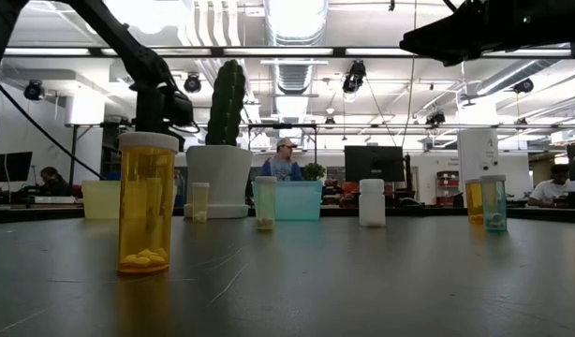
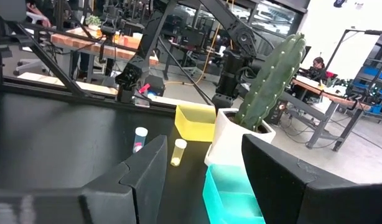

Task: Pick and place medicine bottles into bin by pill shape (circle, oval)
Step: Put the pink tablet bottle into the yellow bin

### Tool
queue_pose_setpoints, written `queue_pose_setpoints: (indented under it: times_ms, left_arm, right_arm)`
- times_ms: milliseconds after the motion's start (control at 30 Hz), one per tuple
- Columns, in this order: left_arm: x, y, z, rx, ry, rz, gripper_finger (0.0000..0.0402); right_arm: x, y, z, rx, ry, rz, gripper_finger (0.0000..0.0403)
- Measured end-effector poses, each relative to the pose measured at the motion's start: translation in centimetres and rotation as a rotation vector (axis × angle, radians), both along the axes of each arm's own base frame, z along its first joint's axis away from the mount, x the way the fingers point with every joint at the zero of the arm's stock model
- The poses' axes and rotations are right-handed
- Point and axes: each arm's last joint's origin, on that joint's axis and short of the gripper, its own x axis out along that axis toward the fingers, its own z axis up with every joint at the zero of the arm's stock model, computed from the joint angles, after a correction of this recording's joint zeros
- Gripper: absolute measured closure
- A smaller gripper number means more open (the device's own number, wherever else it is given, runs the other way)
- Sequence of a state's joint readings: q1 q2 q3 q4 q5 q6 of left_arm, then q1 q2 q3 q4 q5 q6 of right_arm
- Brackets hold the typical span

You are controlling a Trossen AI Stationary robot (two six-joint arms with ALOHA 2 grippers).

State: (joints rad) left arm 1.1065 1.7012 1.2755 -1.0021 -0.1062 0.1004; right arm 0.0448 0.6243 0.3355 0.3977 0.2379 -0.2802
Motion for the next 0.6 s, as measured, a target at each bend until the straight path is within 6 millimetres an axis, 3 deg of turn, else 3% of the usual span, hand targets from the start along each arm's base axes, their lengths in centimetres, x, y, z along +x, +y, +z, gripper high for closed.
queue_pose_setpoints:
  times_ms: [600]
  left_arm:
    - [0.15, 0.28, -0.82, -0.019, 0.011, -0.012, 0.0295]
  right_arm:
    - [0.0, 0.0, 0.01, 0.0, -0.001, 0.0, 0.0202]
